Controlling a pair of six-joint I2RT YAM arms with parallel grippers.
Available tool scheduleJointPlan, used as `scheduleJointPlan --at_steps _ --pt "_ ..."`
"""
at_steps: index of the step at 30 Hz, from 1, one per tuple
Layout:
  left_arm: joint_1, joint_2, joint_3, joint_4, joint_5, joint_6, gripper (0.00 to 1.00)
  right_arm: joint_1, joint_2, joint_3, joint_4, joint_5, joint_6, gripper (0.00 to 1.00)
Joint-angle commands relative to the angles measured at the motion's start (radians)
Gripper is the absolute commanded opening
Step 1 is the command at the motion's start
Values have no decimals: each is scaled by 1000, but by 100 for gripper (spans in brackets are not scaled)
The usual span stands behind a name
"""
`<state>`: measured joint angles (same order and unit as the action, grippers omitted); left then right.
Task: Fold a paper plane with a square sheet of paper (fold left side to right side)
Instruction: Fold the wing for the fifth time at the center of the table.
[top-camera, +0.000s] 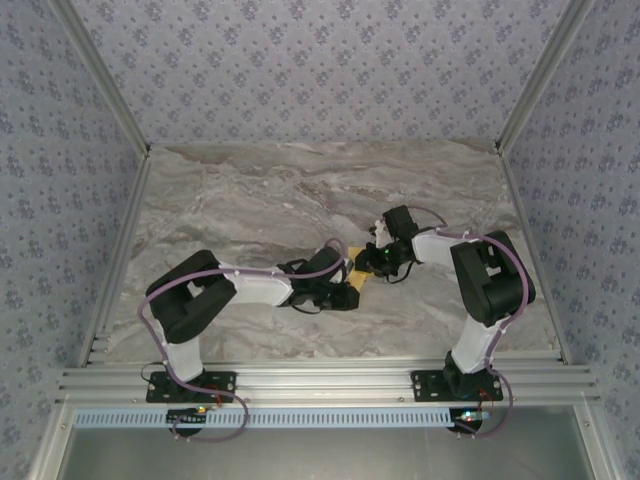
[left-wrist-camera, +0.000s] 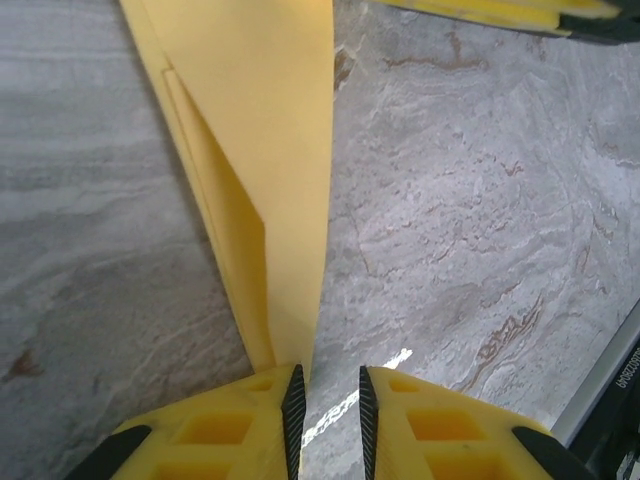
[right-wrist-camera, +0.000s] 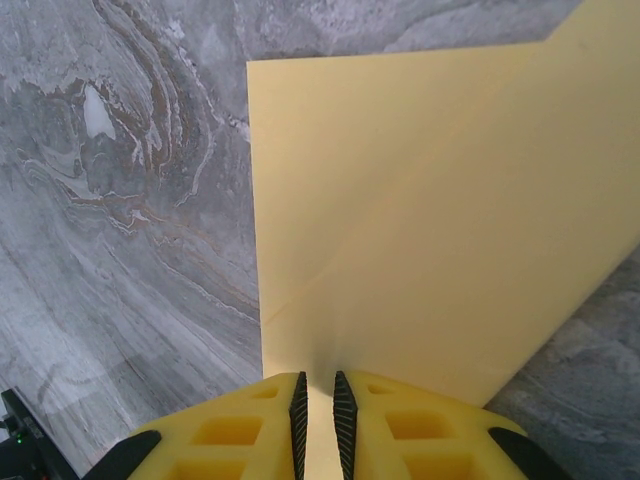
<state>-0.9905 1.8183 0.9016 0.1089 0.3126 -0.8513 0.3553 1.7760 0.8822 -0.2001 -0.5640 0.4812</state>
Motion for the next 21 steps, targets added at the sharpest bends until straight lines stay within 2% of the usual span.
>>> scheduleJointPlan --at_steps 1,9,21 --pt "-14 -48 -40 -30 7 -20 23 3 65 -17 -69 127 -25 22" --pt "-8 -109 4 -86 -16 7 24 2 67 -13 -72 125 -25 22" --pt "-7 -33 83 -64 35 10 24 2 66 -12 -80 130 -30 22"
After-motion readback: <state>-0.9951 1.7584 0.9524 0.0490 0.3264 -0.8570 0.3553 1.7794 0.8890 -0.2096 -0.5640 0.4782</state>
